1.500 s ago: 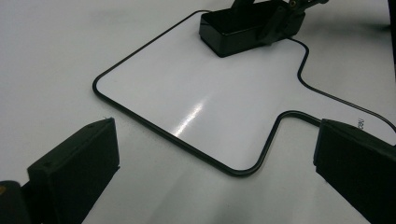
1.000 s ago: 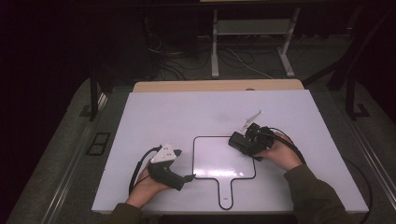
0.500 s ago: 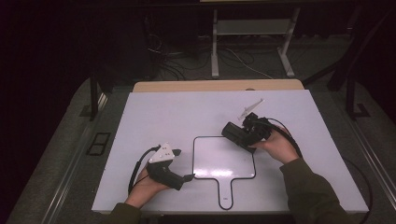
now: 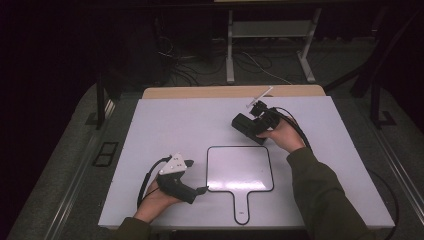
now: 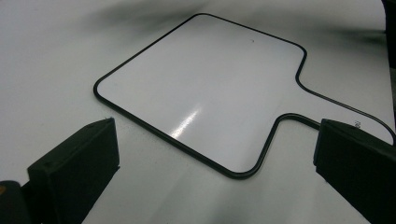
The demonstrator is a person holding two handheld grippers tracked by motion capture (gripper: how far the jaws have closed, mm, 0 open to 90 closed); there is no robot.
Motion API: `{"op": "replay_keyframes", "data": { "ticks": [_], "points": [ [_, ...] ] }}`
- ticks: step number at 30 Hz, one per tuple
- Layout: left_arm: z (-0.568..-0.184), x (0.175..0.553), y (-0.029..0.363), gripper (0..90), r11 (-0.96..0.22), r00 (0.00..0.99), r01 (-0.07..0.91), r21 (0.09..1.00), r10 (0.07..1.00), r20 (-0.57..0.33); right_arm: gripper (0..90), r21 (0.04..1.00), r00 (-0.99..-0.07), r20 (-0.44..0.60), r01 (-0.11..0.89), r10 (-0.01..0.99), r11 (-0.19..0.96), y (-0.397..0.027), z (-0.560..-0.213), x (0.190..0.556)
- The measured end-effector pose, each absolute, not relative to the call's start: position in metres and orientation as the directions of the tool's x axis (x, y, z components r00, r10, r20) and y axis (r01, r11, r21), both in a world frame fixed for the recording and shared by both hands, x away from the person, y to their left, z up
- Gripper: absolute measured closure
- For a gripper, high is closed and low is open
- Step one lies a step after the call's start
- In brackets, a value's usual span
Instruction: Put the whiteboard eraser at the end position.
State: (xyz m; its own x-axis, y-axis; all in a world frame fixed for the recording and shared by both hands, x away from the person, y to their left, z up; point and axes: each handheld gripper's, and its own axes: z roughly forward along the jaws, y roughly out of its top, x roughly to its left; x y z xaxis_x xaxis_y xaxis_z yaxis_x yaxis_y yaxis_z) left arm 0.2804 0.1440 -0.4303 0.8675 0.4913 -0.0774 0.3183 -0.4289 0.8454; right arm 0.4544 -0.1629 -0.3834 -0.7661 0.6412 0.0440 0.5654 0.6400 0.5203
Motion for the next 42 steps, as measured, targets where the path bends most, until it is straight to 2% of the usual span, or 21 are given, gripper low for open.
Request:
{"op": "replay_keyframes", "data": {
  "ticks": [9, 14, 23, 25, 28, 31, 34, 42],
  "points": [
    [-0.429, 0.279, 0.145, 0.0, -0.420, 0.867, 0.316, 0.851, 0.493, -0.079, 38.9, 0.503, -0.749, 0.035, 0.585, 0.662, 0.636, -0.141, -0.395, 0.491],
    [-0.429, 0.279, 0.146, 0.0, -0.415, 0.863, 0.321, 0.851, 0.498, -0.083, 38.9, 0.500, -0.736, 0.058, 0.606, 0.674, 0.619, -0.135, -0.408, 0.503],
    [-0.429, 0.279, 0.147, 0.0, -0.415, 0.863, 0.320, 0.852, 0.498, -0.082, 38.5, 0.471, -0.738, 0.016, 0.601, 0.675, 0.646, -0.132, -0.429, 0.514],
    [-0.429, 0.279, 0.147, 0.0, -0.415, 0.863, 0.322, 0.851, 0.498, -0.083, 38.1, 0.486, -0.727, 0.041, 0.614, 0.685, 0.622, -0.132, -0.430, 0.514],
    [-0.429, 0.281, 0.148, 0.0, -0.415, 0.862, 0.319, 0.852, 0.501, -0.079, 30.6, 0.534, -0.724, 0.060, 0.604, 0.687, 0.591, -0.140, -0.422, 0.511],
    [-0.430, 0.283, 0.150, 0.0, -0.421, 0.857, 0.328, 0.846, 0.510, -0.078, 28.4, 0.560, -0.715, 0.064, 0.603, 0.696, 0.568, -0.145, -0.416, 0.507],
    [-0.431, 0.285, 0.151, 0.0, -0.413, 0.852, 0.330, 0.849, 0.518, -0.078, 27.8, 0.587, -0.718, 0.036, 0.579, 0.695, 0.567, -0.151, -0.407, 0.497],
    [-0.432, 0.284, 0.150, 0.0, -0.410, 0.850, 0.340, 0.846, 0.519, -0.090, 25.1, 0.671, -0.744, 0.071, 0.529, 0.665, 0.519, -0.172, -0.392, 0.466]
  ]
}}
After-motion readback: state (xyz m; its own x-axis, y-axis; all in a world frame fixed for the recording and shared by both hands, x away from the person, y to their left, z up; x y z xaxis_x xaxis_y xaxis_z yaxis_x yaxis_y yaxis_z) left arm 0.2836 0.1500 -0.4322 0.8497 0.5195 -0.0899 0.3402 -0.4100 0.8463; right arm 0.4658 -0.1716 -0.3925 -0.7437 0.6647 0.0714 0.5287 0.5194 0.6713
